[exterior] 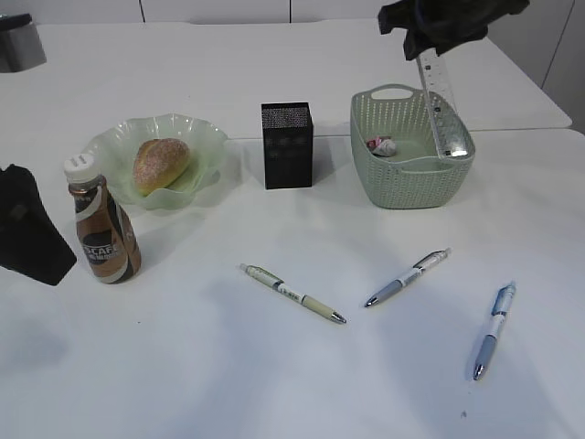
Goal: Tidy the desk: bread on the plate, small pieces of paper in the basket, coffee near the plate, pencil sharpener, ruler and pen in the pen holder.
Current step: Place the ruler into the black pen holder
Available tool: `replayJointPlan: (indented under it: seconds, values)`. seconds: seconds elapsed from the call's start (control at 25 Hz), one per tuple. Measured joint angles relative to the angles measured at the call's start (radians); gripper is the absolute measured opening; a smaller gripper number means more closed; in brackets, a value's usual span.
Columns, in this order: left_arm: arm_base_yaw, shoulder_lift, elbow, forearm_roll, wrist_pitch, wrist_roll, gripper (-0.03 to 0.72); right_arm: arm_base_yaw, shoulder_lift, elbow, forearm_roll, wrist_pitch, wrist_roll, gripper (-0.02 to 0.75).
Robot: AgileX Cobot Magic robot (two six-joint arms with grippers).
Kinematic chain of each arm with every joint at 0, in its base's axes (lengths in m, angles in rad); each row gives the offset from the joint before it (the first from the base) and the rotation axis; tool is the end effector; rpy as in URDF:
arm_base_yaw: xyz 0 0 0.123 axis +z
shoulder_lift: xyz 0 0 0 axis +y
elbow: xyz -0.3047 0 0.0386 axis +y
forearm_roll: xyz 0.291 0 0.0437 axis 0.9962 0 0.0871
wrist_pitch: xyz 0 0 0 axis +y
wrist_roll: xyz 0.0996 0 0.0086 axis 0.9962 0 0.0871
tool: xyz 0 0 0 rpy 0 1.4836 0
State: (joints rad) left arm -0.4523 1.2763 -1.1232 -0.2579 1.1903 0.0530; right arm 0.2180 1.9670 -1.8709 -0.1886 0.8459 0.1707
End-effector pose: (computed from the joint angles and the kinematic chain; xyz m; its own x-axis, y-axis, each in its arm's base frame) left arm 0.2359 -0.1410 0.3326 -0.8731 0.3760 -0.3102 0.4544 0.8583 -0.2384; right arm 0.5035 0.0972 0.3306 -0.7356 -0.1175 -0.6671 -0.0904 0.9931 -0.0752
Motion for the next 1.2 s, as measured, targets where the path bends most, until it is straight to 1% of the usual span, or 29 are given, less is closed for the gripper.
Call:
replayJointPlan:
  seconds: [0.12,0.16,0.32,0.68,0.76,0.84,0.88,1.0,1.2]
  values:
    - [0.000,0.000,0.000,-0.001,0.002,0.000,0.239,0.033,0.000,-0.037,0.000,0.002,-0.025,0.287]
    - [0.000,0.000,0.000,-0.001,0.002,0.000,0.240,0.056,0.000,-0.063,0.000,0.002,-0.038,0.287]
    - [0.000,0.000,0.000,-0.002,0.002,0.000,0.240,0.089,0.000,-0.112,0.000,-0.022,-0.045,0.287]
    - [0.000,0.000,0.000,-0.002,0.002,0.000,0.239,0.098,0.000,-0.127,0.012,-0.143,-0.048,0.287]
    - [0.000,0.000,0.000,-0.002,0.002,0.000,0.240,0.098,0.000,-0.127,0.053,-0.207,-0.048,0.287]
    - [0.000,0.000,0.000,-0.002,0.004,0.000,0.239,0.098,0.000,-0.127,0.062,-0.237,-0.048,0.287]
    - [0.000,0.000,0.000,-0.002,0.004,0.000,0.240,0.098,0.002,-0.127,0.070,-0.299,-0.048,0.287]
    - [0.000,0.000,0.000,-0.002,0.004,0.000,0.239,0.098,0.011,-0.127,0.071,-0.391,-0.048,0.287]
    - [0.000,0.000,0.000,-0.002,0.004,0.000,0.239,0.098,0.055,-0.129,0.074,-0.485,-0.048,0.287]
